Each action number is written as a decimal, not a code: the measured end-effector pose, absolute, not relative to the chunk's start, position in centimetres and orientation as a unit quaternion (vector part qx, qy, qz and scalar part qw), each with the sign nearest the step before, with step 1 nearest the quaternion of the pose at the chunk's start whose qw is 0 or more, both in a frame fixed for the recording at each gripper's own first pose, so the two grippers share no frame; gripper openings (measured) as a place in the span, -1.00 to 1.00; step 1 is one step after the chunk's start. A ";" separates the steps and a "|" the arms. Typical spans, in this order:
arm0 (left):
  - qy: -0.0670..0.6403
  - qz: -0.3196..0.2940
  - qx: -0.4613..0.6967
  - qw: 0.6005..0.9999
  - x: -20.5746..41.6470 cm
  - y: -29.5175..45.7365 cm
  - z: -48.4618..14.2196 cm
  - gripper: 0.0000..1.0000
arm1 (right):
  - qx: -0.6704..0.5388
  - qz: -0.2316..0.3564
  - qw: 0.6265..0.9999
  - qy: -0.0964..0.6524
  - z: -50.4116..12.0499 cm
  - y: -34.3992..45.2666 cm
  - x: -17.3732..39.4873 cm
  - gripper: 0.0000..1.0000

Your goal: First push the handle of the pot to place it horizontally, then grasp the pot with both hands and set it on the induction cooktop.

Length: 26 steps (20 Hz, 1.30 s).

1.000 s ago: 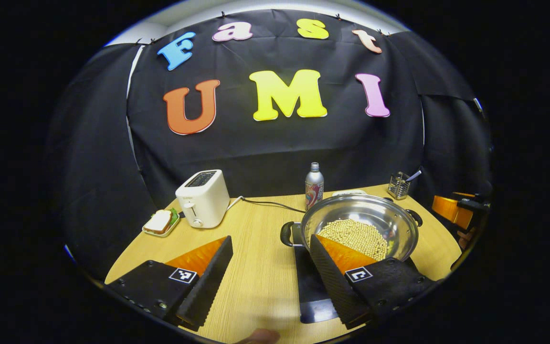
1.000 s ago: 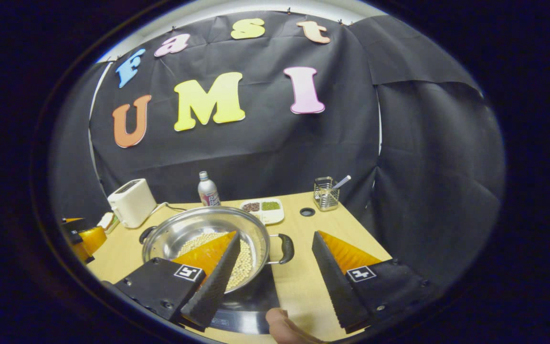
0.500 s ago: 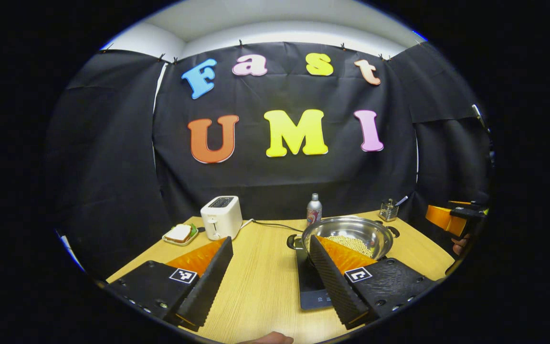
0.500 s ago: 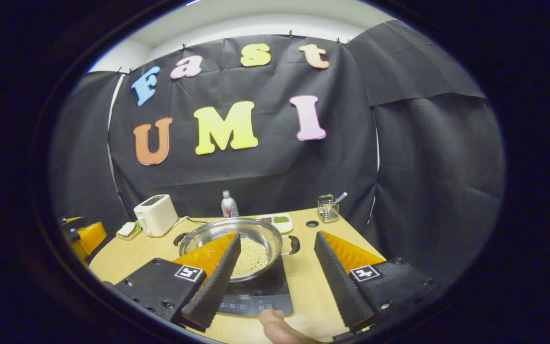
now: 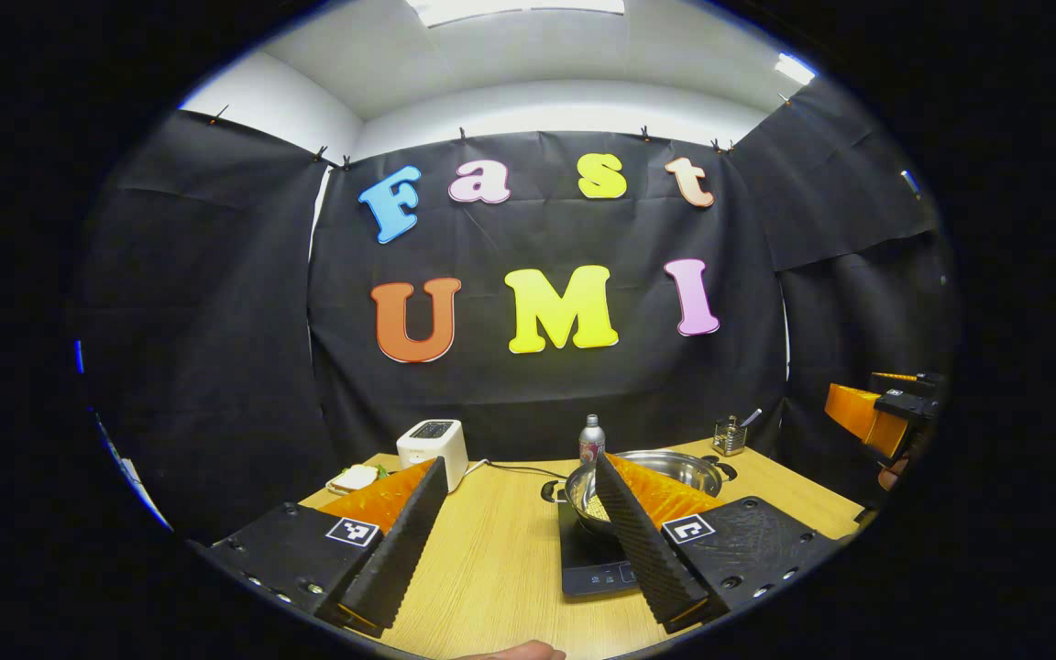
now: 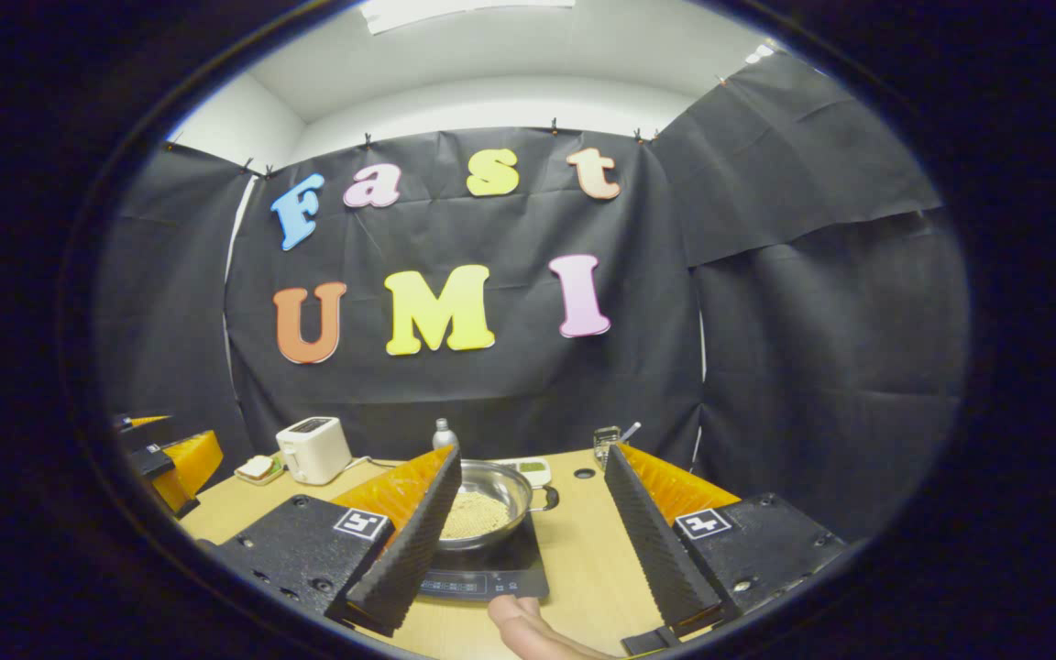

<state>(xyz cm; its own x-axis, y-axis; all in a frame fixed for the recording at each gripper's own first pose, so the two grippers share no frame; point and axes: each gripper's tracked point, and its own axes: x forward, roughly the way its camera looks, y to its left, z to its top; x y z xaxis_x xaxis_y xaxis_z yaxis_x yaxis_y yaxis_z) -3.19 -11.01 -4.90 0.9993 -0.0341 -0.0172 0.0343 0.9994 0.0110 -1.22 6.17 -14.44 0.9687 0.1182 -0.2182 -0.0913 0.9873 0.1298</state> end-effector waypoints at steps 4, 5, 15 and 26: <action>-0.027 -0.012 -0.007 1.000 -5.3 -9.7 -2.2 0.92 | 0.060 0.051 0.994 0.079 -10.4 5.1 -3.8 0.97; -0.033 -0.015 -0.012 0.999 -6.0 -9.6 -1.6 0.92 | 0.056 0.050 0.995 0.071 -9.9 4.6 -4.4 0.92; -0.051 -0.014 -0.035 0.998 -9.3 -6.8 0.4 0.92 | 0.046 0.021 0.998 0.047 -6.0 0.3 -8.5 0.93; -0.029 -0.041 0.004 0.999 -9.3 -7.7 -1.2 0.92 | 0.054 0.013 0.998 0.032 -4.8 -0.1 -9.2 0.93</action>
